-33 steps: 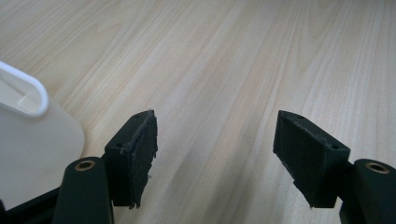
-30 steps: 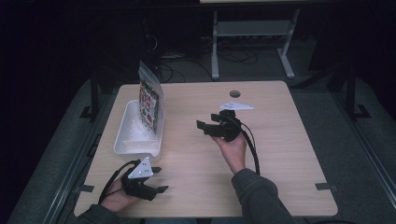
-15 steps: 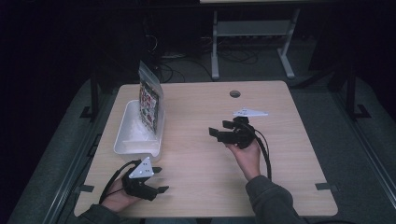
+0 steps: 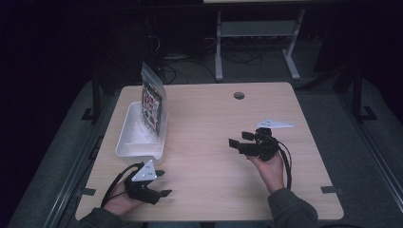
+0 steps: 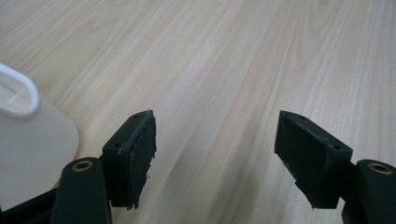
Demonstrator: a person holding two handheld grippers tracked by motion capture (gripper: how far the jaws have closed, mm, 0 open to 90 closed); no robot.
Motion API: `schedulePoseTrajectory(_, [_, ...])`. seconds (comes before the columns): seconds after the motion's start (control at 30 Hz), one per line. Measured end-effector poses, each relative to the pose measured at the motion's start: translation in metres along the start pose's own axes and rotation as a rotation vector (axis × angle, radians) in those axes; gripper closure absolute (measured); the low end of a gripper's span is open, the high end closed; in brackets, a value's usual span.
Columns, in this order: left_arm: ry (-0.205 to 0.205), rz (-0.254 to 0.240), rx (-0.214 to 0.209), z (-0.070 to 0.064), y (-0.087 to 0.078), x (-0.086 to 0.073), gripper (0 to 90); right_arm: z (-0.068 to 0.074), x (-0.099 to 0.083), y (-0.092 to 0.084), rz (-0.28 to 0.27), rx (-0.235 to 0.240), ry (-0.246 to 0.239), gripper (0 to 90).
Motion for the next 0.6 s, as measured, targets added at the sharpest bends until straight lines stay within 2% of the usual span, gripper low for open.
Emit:
schedulePoseTrajectory(0.23, [-0.012, 0.0, 0.004, 0.001, 0.0, 0.0, 28.1, -0.006, -0.014, -0.015, 0.017, -0.007, -0.002, 26.3])
schedulePoseTrajectory(0.37, [-0.018, -0.002, 0.007, 0.001, -0.001, -0.001, 27.0, -0.007, -0.024, -0.023, 0.045, 0.004, 0.01, 27.5])
schedulePoseTrajectory(0.6, [-0.019, -0.001, 0.008, 0.001, -0.001, -0.001, 26.4, -0.008, -0.043, -0.035, 0.06, 0.021, 0.028, 27.0])
Point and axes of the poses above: each handheld gripper's, and its own axes: y roughly forward along the jaws, x roughly out of its top, z roughly to its left, the point moved 4 cm from there along y, roughly forward along the jaws, and after that the axes turned 6 degrees about x, right-handed, at the moved point
